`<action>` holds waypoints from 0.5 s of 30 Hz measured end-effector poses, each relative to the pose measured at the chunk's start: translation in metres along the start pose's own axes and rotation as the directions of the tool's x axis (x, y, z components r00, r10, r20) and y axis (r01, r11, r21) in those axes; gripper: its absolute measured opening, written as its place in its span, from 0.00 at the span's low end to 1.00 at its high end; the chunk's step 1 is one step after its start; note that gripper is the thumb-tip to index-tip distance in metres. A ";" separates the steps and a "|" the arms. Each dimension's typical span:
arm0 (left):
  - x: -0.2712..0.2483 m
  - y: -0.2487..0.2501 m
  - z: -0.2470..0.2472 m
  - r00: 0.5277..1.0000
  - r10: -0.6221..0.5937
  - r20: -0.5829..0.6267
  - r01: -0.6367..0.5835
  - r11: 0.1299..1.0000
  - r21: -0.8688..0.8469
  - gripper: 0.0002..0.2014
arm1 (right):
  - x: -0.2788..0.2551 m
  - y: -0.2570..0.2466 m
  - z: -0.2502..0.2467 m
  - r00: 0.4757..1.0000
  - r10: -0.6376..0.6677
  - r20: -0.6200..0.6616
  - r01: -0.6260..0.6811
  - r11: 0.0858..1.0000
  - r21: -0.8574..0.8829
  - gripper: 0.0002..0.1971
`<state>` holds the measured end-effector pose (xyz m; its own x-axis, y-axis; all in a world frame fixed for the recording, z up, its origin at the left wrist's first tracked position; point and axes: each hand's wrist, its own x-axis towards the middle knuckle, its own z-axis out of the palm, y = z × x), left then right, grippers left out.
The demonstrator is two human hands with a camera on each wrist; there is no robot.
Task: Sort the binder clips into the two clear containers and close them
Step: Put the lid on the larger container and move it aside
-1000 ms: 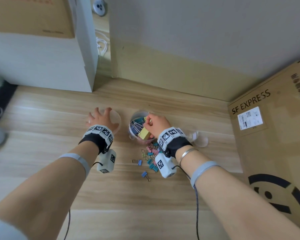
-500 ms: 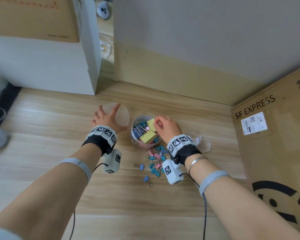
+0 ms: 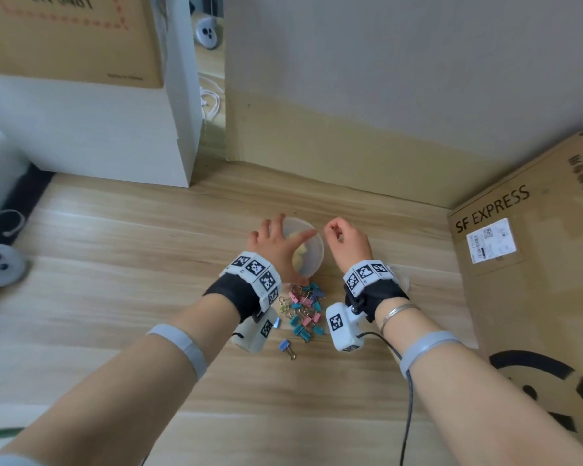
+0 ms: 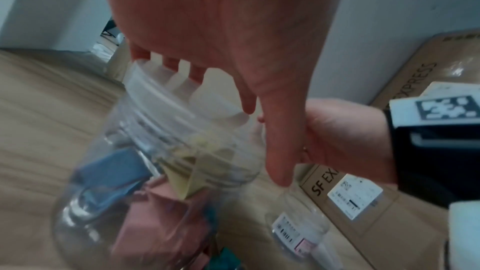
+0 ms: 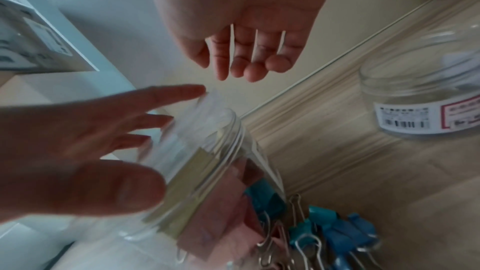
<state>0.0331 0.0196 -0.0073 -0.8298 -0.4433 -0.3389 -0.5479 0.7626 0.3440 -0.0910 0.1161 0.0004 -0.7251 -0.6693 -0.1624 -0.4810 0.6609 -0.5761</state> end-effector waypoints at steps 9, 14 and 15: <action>0.002 -0.008 0.008 1.000 0.016 -0.004 -0.016 1.000 -0.022 0.49 | -0.010 -0.008 0.011 0.969 -0.047 0.242 0.059 0.997 -0.041 0.25; 0.003 -0.021 0.007 0.999 0.043 0.025 -0.035 0.968 -0.247 0.57 | -0.004 -0.018 0.010 0.948 -0.057 0.314 0.095 0.990 -0.107 0.35; 0.002 -0.028 0.009 0.999 0.030 0.019 -0.022 0.946 -0.323 0.58 | -0.003 -0.022 0.010 0.932 -0.068 0.357 0.126 0.982 -0.142 0.37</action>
<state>0.0473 0.0017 -0.0256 -0.8438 -0.4109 -0.3453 -0.5340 0.5789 0.6162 -0.0733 0.0999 0.0051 -0.4669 -0.7895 -0.3985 -0.6334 0.6130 -0.4723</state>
